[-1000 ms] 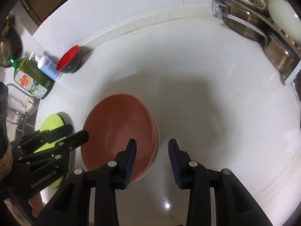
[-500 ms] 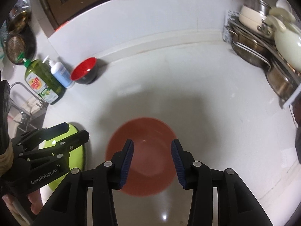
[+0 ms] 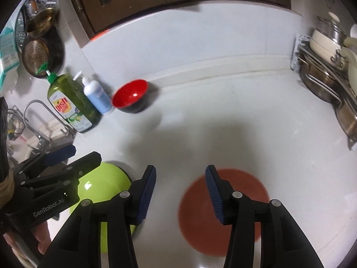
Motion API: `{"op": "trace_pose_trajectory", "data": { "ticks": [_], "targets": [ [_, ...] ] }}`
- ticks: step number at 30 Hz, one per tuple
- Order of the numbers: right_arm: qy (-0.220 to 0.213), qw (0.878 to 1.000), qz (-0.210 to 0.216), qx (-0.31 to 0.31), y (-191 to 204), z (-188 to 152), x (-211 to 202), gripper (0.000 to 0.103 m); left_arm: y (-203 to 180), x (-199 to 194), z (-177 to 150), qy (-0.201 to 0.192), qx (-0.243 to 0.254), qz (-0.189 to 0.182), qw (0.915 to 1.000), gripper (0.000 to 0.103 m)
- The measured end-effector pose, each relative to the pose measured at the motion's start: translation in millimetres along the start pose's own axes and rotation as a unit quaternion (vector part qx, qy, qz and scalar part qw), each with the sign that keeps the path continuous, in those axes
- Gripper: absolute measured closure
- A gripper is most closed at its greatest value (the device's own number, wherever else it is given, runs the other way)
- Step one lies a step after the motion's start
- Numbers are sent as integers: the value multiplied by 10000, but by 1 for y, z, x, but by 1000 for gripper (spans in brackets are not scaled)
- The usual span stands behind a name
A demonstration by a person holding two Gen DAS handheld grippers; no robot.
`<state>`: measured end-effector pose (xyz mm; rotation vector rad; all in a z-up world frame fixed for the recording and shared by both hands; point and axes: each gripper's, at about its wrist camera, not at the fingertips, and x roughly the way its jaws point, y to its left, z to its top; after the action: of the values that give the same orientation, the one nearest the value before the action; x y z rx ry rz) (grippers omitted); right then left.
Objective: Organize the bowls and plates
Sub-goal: 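Move both tools to the red-and-black bowl beside the soap bottles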
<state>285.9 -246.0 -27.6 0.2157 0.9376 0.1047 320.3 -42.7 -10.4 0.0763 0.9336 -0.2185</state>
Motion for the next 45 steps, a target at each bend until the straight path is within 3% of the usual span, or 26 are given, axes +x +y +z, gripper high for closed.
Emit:
{"op": "trace_pose_trajectory", "data": {
  "ticks": [8, 16, 24, 32, 40, 45],
  "targets": [
    [-197, 9996, 82, -176, 30, 28, 8, 55, 31, 3, 20, -149, -114, 220, 9996, 26],
    [-95, 9994, 1, -334, 52, 61, 29, 55, 61, 18, 43, -83, -204, 404, 9989, 26],
    [41, 9987, -71, -502, 70, 95, 63, 55, 90, 55, 67, 15, -355, 611, 9975, 26],
    [141, 9982, -59, -587, 76, 130, 110, 55, 111, 103, 87, 137, -648, 500, 9965, 27],
    [293, 9978, 104, -589, 79, 155, 159, 55, 119, 143, 98, 347, -798, 507, 9949, 34],
    [547, 9970, 262, -479, 74, 162, 188, 55, 121, 170, 104, 500, -785, 610, 9938, 48]
  ]
}}
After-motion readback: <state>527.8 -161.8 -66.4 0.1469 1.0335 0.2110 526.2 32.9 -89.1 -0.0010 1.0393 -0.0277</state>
